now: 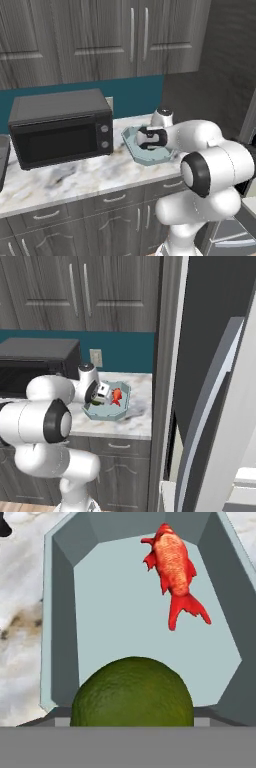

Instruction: Place one lime and one fish in each tupperware on the nearby counter, to pack two identical lunches.

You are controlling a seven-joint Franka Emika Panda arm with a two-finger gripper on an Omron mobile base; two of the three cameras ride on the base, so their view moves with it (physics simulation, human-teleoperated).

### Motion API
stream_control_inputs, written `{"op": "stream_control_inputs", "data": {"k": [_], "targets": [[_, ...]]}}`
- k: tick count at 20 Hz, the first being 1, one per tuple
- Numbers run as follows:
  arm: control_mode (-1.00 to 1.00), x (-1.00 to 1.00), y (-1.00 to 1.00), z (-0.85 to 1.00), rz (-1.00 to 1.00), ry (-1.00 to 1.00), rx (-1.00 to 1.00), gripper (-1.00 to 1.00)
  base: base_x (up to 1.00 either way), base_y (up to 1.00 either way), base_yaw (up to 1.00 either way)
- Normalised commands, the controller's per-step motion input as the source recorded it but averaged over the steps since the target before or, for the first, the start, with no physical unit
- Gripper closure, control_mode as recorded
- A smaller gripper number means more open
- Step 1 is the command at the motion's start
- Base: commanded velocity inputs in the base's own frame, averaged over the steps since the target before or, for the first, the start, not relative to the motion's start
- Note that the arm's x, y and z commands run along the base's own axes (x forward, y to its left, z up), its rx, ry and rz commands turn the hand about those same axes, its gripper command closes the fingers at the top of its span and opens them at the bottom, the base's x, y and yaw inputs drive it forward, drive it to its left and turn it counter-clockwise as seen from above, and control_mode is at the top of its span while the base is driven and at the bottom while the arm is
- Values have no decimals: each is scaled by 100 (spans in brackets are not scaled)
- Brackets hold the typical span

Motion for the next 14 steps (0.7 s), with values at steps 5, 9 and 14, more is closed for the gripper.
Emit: {"op": "stream_control_inputs", "data": {"k": [5, 9, 14], "targets": [[-100, 41, 0, -40, 0, 4, 0, 100, 0, 0, 0], [-100, 43, 0, -39, 0, 3, 0, 100, 0, 0, 0], [-100, 40, 0, -33, 0, 4, 0, 100, 0, 0, 0]]}}
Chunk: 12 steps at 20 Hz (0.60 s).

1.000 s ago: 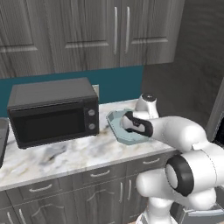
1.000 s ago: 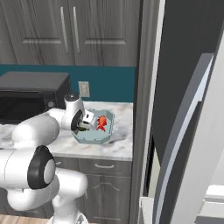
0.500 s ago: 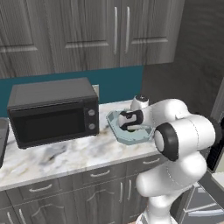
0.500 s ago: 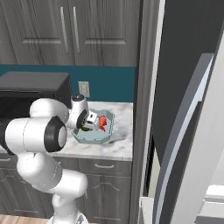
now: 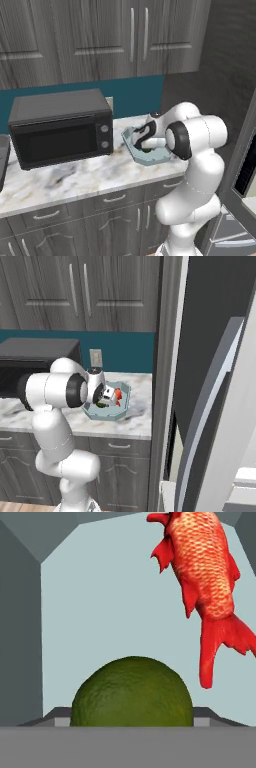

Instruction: Place one lime and one fish in each tupperware on the nearby counter, to pack two identical lunches.

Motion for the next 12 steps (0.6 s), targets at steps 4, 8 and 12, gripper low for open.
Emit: {"op": "stream_control_inputs", "data": {"k": [4, 8, 12], "targets": [[-100, 28, 0, -10, 0, 2, 0, -100, 0, 0, 0], [-100, 0, 0, 35, -1, 0, 0, -100, 0, 0, 0], [-100, -9, 0, 45, -2, 0, 0, -100, 0, 0, 0]]}}
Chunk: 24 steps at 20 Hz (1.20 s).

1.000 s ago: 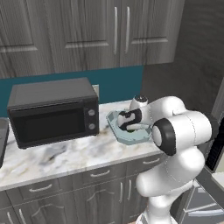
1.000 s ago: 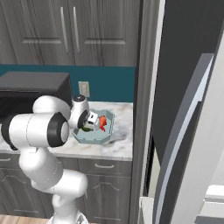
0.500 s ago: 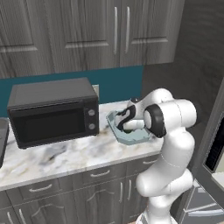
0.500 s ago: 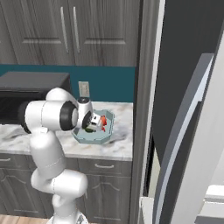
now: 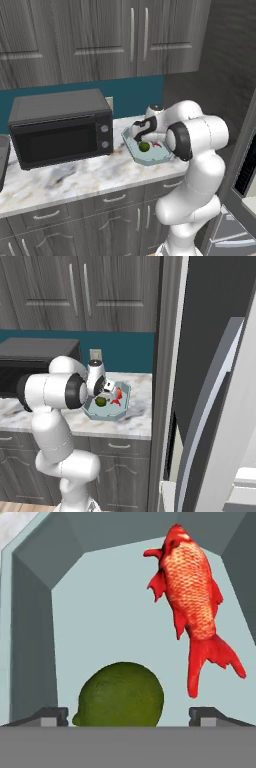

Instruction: Place one lime and one fish in each tupperware on the nearby counter, to pack two identical lunches.

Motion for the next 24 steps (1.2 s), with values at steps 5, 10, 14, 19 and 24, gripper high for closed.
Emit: {"op": "stream_control_inputs", "data": {"k": [5, 10, 14, 19, 24], "targets": [[-100, -11, 0, 32, -4, 2, 0, -100, 0, 0, 0], [-100, -98, -27, 28, -5, 0, 0, -100, 0, 0, 0], [-100, -100, -28, 41, -1, -2, 0, -100, 0, 0, 0], [-100, -100, -3, 89, 0, -1, 0, -100, 0, 0, 0], [-100, -100, 0, 89, 1, -11, -2, -100, 0, 0, 0]]}}
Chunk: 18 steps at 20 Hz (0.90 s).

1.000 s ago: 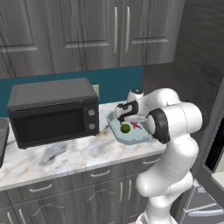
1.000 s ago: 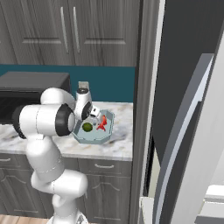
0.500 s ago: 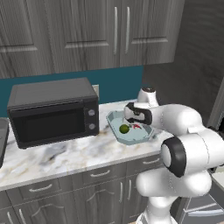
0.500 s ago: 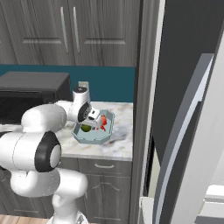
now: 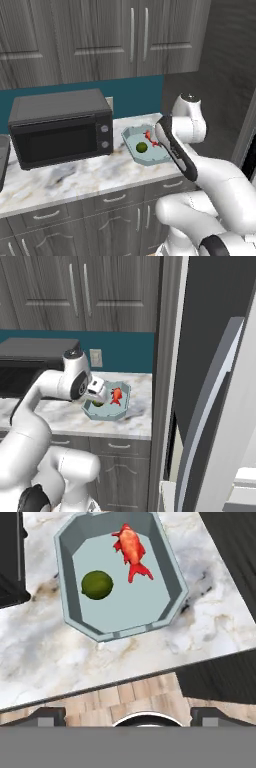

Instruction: Place one lime and one fish in each tupperware on the nearby counter, to pack two identical lunches.

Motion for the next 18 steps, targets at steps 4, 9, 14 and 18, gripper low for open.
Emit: {"op": "stream_control_inputs", "data": {"k": [4, 9, 14, 18], "targets": [[-100, -100, 0, 57, 0, -26, -2, -100, 0, 0, 0], [-100, -100, 0, 72, 0, -27, -2, -100, 0, 0, 0], [-100, -95, 0, 91, 0, -23, -1, -100, 0, 0, 0], [-100, -72, 0, 85, 0, -16, -1, -100, 0, 0, 0]]}}
